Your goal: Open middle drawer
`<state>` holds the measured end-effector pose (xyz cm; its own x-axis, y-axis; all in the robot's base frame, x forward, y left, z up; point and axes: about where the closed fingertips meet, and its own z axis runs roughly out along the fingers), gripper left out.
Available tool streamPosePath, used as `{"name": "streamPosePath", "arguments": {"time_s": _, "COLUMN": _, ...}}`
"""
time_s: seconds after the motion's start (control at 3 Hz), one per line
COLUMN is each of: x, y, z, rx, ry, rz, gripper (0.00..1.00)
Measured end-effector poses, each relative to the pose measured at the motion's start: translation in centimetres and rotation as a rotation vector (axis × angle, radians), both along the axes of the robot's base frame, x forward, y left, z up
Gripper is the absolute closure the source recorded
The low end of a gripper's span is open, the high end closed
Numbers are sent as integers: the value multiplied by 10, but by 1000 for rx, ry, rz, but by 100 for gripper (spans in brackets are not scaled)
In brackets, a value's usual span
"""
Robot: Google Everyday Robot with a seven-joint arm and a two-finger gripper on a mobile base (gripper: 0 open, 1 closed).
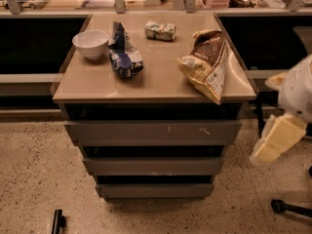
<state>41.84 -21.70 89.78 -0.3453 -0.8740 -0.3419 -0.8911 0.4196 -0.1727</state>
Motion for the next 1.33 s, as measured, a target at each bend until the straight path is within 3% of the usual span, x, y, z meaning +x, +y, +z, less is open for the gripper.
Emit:
{"name": "streamPosePath", "arguments": {"time_s": 0.33, "x": -9, "y": 7, "z": -84, "rx": 97, "ry": 69, "rz": -70, "gripper": 0}}
{"name": "streamPosePath", "arguments": {"time_s": 0.67, "x": -15, "y": 7, "z": -102, "rx": 91, "ry": 79, "rz": -77, "gripper": 19}}
{"name": "streamPosePath", "arguments": {"time_s": 1.33, "x": -15, "y": 7, "z": -101, "rx": 91, "ry": 80, "rz": -77, "gripper": 65}}
